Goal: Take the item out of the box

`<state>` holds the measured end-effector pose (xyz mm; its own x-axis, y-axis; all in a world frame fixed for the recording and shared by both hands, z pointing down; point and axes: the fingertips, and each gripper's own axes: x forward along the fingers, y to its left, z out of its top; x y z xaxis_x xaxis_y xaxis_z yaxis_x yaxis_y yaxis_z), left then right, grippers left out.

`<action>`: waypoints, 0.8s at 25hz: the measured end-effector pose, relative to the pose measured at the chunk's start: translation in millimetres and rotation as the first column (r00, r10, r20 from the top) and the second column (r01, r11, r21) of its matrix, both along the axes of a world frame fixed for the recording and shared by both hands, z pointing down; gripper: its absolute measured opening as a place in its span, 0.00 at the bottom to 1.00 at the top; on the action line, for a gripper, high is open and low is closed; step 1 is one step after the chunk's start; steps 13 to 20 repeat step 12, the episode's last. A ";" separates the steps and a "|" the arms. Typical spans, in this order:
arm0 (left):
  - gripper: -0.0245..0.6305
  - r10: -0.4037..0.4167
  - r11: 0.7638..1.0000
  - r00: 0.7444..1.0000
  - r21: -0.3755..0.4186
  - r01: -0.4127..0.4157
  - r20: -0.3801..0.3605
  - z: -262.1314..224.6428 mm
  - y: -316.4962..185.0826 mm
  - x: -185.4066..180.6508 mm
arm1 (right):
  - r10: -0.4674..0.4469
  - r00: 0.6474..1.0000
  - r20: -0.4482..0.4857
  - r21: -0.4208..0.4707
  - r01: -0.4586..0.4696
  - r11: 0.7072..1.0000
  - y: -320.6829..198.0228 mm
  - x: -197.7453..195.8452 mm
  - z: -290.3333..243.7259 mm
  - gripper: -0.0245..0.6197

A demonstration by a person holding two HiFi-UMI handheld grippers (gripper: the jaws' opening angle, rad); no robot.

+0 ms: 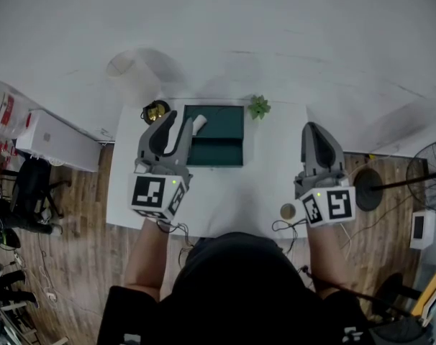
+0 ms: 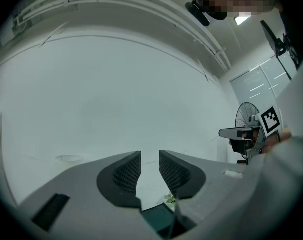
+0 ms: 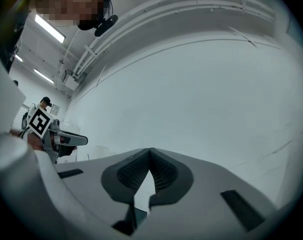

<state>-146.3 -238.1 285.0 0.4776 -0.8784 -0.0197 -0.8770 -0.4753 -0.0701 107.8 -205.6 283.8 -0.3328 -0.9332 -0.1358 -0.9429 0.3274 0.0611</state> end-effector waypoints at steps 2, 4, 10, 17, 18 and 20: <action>0.20 0.002 1.000 1.000 -0.002 -0.002 0.000 0.3 -0.5 0.0 | 0.001 1.000 0.005 -0.002 -0.001 1.000 -0.6 0.2 0.2 0.05; 0.20 0.004 1.000 1.000 -0.003 -0.004 0.003 0.8 -0.9 -0.2 | 0.004 1.000 0.010 -0.007 -0.004 1.000 -0.4 0.4 1.4 0.05; 0.20 0.006 1.000 1.000 -0.007 -0.006 0.003 3.0 -9.5 -2.3 | 0.007 1.000 0.013 -0.006 -0.007 1.000 -7.7 -1.2 2.1 0.05; 0.20 0.005 1.000 1.000 -0.008 -0.005 0.005 5.0 -14.4 -3.0 | 0.007 1.000 0.013 -0.004 -0.007 1.000 -12.0 -1.3 2.2 0.05; 0.20 0.005 1.000 1.000 -0.008 -0.005 0.005 5.0 -14.4 -3.0 | 0.007 1.000 0.013 -0.004 -0.007 1.000 -12.0 -1.3 2.2 0.05; 0.20 0.005 1.000 1.000 -0.008 -0.005 0.005 5.0 -14.4 -3.0 | 0.007 1.000 0.013 -0.004 -0.007 1.000 -12.0 -1.3 2.2 0.05</action>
